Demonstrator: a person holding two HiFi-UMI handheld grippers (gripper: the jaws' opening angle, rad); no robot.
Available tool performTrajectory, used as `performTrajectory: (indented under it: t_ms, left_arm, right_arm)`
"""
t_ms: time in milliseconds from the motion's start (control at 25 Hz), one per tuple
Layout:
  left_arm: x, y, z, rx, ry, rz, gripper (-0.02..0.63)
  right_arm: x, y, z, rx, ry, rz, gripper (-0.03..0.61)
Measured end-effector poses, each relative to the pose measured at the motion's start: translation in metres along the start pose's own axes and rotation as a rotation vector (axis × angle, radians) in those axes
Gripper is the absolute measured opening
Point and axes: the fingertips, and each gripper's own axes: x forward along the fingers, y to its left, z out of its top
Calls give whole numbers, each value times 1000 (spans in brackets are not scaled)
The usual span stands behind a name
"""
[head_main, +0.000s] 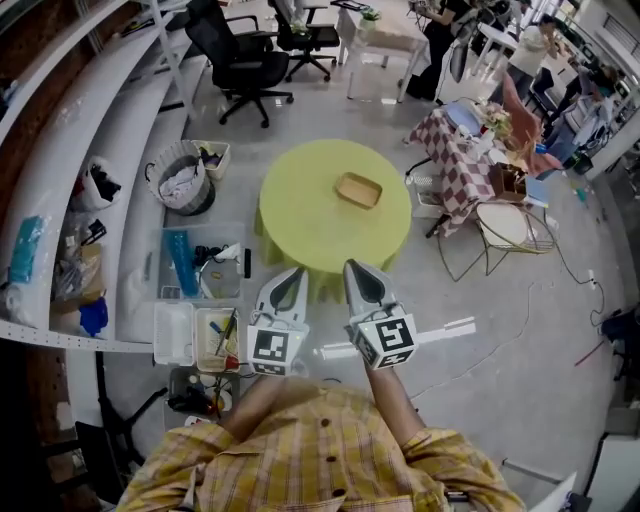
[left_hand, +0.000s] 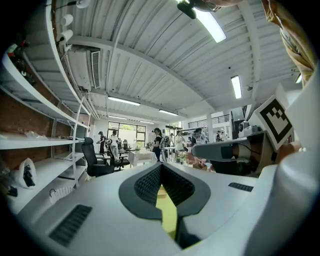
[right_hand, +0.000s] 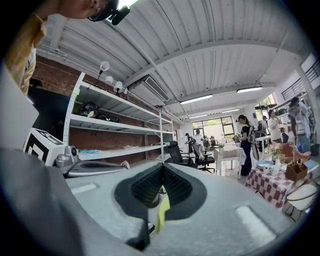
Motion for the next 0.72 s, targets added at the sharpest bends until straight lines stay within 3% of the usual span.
performTrajectory:
  t_ms: [720]
  left_arm:
    - [32,65,-9,-21,17,-113,5]
  right_arm:
    - [64,0,-2,8,21,-112,-2]
